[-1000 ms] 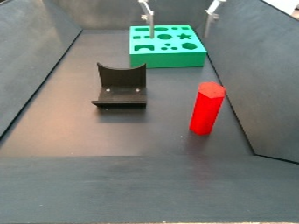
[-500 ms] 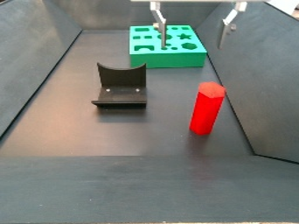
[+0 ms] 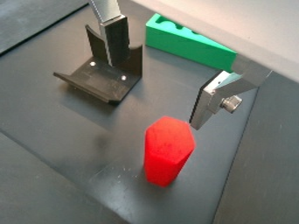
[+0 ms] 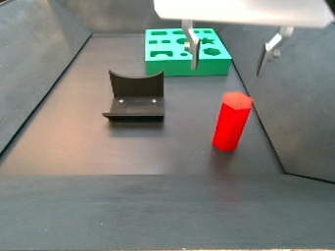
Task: Pick up the hexagon object. Move up. Move to above the board. Insert the hexagon object.
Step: Pick up the hexagon object.
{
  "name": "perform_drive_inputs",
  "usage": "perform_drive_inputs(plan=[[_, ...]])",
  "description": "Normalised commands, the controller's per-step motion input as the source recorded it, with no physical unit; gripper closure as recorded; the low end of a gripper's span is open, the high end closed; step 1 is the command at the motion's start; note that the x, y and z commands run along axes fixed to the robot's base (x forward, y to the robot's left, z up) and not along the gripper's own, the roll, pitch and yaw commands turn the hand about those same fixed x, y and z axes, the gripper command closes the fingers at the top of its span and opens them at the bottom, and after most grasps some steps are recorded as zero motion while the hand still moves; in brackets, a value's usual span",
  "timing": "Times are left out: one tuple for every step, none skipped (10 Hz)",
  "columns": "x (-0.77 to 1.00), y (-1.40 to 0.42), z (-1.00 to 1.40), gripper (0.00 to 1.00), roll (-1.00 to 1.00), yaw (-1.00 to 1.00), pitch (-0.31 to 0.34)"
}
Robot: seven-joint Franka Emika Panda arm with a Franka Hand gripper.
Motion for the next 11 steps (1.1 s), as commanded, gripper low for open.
perform_drive_inputs(plan=[[-0.12,0.11,-0.34,0.0,0.02,-0.32,-0.134],[-0.12,0.06,-0.3,0.0,0.06,-0.26,-0.106],[-0.09,0.05,-0.32,0.0,0.05,-0.25,-0.091],[-0.08,0.02,-0.38,0.0,0.06,-0.27,-0.121],[-0.07,0.03,-0.44,0.0,0.04,-0.26,-0.157],[-0.07,0.05,-0.47,0.0,0.04,-0.27,-0.153],[-0.06,0.09,-0.47,0.0,0.06,-0.24,-0.131],[-0.06,0.08,-0.52,0.0,0.09,-0.22,-0.134],[-0.07,0.07,-0.51,0.0,0.07,-0.23,-0.151],[-0.19,0.08,-0.46,0.0,0.05,-0.24,-0.161],[-0.03,-0.03,0.0,0.0,0.04,0.0,-0.04]])
